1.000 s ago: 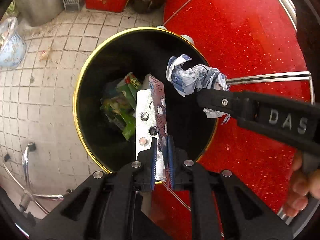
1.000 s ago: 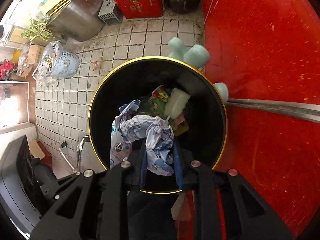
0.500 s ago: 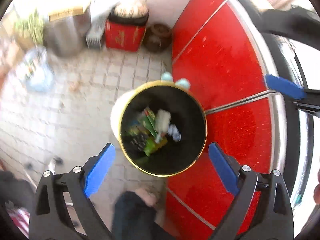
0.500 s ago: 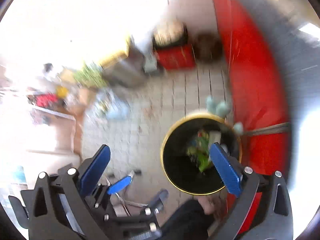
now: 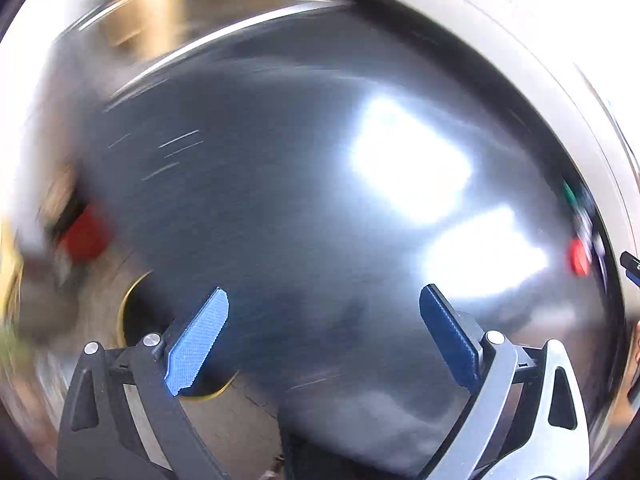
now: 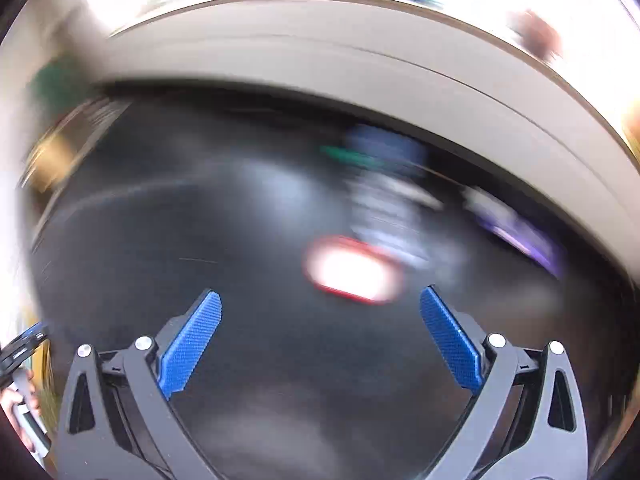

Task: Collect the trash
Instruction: 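Grasp the red-rimmed lid with left tool while right tool grasps purple tube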

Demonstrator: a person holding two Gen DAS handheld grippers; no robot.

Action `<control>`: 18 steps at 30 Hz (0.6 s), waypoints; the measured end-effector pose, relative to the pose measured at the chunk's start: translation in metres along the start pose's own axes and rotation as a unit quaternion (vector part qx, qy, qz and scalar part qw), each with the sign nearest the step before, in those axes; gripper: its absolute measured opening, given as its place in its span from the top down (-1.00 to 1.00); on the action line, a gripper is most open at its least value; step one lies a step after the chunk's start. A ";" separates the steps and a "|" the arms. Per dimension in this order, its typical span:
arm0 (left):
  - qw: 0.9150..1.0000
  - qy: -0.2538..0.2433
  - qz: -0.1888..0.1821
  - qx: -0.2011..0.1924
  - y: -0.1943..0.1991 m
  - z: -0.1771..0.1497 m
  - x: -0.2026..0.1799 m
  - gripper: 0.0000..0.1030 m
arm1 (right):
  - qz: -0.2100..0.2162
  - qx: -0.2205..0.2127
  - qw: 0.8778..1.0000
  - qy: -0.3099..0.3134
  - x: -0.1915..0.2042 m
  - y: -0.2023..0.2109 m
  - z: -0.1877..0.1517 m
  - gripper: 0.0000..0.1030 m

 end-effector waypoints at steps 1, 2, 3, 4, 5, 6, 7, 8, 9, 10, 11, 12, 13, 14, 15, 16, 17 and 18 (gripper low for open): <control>0.999 -0.032 -0.010 0.003 -0.002 0.006 -0.027 -0.82 | -0.012 0.005 1.000 -0.027 -0.033 0.005 -0.008 -0.87; 0.998 -0.065 -0.021 0.007 -0.006 0.010 -0.056 -0.82 | -0.028 0.015 0.998 -0.058 -0.075 0.011 -0.020 -0.87; 0.993 -0.109 -0.035 0.014 -0.009 0.014 -0.094 -0.82 | -0.038 0.020 0.996 -0.074 -0.098 0.013 -0.025 -0.87; 0.988 -0.147 -0.048 0.018 -0.011 0.016 -0.128 -0.82 | -0.050 0.020 0.994 -0.091 -0.122 0.017 -0.032 -0.87; 0.984 -0.169 -0.055 0.019 -0.012 0.018 -0.150 -0.82 | -0.056 0.014 0.993 -0.106 -0.140 0.021 -0.037 -0.87; 0.977 -0.203 -0.065 0.019 -0.012 0.019 -0.185 -0.82 | -0.055 0.006 0.991 -0.125 -0.159 0.026 -0.042 -0.87; 0.971 -0.228 -0.071 0.021 -0.014 0.020 -0.214 -0.82 | -0.053 0.001 0.989 -0.140 -0.172 0.028 -0.046 -0.87; 0.965 -0.248 -0.077 0.023 -0.015 0.022 -0.241 -0.82 | -0.054 -0.005 0.986 -0.156 -0.186 0.030 -0.049 -0.87; 0.962 -0.259 -0.080 0.024 -0.018 0.022 -0.258 -0.82 | -0.053 -0.010 0.984 -0.170 -0.195 0.030 -0.048 -0.87; 0.959 -0.269 -0.081 0.027 -0.022 0.024 -0.280 -0.82 | -0.051 -0.013 0.982 -0.179 -0.201 0.030 -0.051 -0.87; 0.957 -0.276 -0.081 0.033 -0.028 0.027 -0.298 -0.82 | -0.046 -0.015 0.981 -0.188 -0.209 0.027 -0.051 -0.87; 0.955 -0.283 -0.079 0.037 -0.033 0.028 -0.309 -0.82 | -0.040 -0.014 0.980 -0.197 -0.213 0.022 -0.050 -0.87; 0.952 -0.293 -0.076 0.039 -0.037 0.026 -0.319 -0.82 | -0.036 -0.012 0.979 -0.198 -0.212 0.018 -0.047 -0.87; 0.949 -0.304 -0.069 0.041 -0.042 0.027 -0.330 -0.82 | -0.029 -0.006 0.980 -0.195 -0.212 0.009 -0.042 -0.87; 0.946 -0.317 -0.056 0.040 -0.049 0.028 -0.343 -0.82 | -0.024 -0.003 0.982 -0.190 -0.210 0.002 -0.037 -0.87; 0.944 -0.323 -0.048 0.040 -0.054 0.027 -0.351 -0.82 | -0.019 -0.002 0.983 -0.183 -0.210 -0.007 -0.030 -0.87; 0.944 -0.323 -0.041 0.043 -0.061 0.030 -0.358 -0.82 | -0.018 -0.003 0.984 -0.179 -0.211 -0.017 -0.022 -0.87; 0.945 -0.322 -0.037 0.048 -0.068 0.032 -0.361 -0.82 | -0.017 -0.006 0.984 -0.177 -0.210 -0.020 -0.015 -0.87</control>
Point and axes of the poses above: each gripper's, at about its wrist camera, not at the fingertips, and y roughly against the way its jaws point, x to its left, z to its top, the point moved 5 cm from there along -y, roughly the way its jaws point, and after that the axes turned 4 degrees about z, right-handed, at the moved point
